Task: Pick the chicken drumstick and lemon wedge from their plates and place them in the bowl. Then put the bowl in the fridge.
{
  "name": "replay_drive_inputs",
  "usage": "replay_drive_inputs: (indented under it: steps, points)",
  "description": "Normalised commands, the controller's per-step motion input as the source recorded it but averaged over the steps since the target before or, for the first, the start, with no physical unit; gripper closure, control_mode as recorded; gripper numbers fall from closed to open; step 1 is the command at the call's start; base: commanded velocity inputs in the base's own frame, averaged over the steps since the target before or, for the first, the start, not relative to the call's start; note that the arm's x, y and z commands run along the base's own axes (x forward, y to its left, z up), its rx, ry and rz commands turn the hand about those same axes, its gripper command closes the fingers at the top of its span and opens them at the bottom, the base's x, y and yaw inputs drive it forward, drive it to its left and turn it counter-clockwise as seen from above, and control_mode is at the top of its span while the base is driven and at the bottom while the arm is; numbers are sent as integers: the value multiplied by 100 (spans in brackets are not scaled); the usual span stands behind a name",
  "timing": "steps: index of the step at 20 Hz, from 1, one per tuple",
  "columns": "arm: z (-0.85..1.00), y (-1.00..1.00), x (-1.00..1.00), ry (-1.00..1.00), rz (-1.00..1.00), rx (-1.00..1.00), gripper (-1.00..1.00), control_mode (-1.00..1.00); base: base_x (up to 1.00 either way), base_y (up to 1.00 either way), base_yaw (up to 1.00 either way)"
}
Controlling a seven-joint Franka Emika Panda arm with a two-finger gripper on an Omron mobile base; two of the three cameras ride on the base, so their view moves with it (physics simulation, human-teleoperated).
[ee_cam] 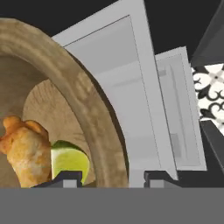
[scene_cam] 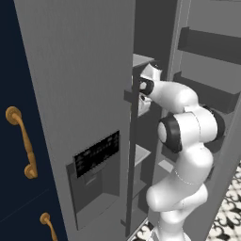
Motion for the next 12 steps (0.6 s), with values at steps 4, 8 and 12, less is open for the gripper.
replay_drive_inputs:
  steps: [4,8,12]
  points:
    - [21,-7,-60,-18,-2,0,-100,-100,0,0,0]
    - [77,-4,-75,-16,-14,0,-100,-100,0,0,0]
    - [99,-11,-96,-12,-18,0,-100,-100,0,0,0]
